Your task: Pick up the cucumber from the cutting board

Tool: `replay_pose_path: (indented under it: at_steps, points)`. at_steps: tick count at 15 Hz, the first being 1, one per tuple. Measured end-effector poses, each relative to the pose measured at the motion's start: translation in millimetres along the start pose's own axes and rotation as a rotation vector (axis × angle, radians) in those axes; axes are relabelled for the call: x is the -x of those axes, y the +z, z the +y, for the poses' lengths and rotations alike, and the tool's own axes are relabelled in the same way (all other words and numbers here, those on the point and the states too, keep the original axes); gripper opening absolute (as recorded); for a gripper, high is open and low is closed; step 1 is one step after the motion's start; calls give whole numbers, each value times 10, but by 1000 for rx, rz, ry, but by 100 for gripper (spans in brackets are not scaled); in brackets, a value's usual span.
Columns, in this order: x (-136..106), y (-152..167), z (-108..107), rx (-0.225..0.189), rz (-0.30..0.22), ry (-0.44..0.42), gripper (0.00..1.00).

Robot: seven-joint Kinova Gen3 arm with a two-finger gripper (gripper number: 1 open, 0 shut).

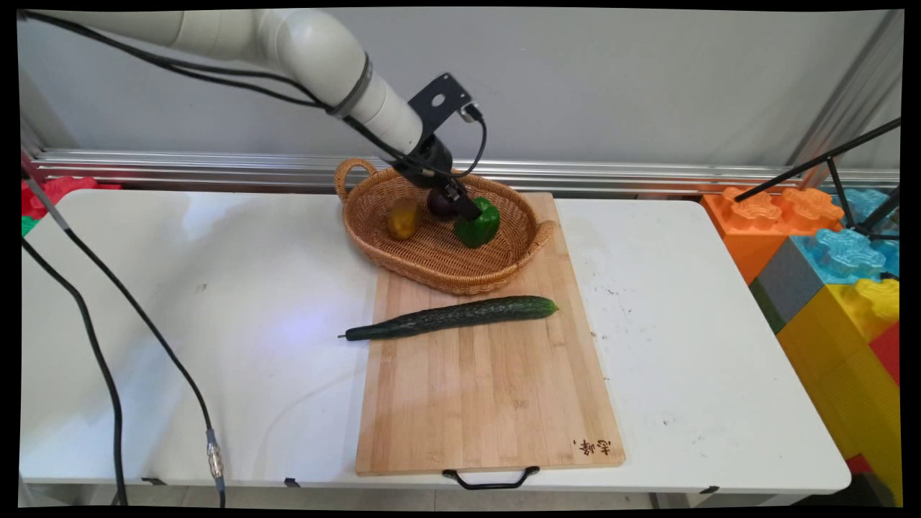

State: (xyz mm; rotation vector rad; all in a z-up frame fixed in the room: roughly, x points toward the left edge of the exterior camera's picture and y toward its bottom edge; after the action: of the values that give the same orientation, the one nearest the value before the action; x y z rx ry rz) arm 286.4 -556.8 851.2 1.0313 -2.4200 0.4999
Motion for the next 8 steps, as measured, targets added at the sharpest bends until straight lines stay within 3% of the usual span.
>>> replay_pose_path:
  at_steps: [3,8]
  points:
    - [-154,-235,230,-8,-37,71,100]
    - [-141,-588,845,96,-165,102,100]
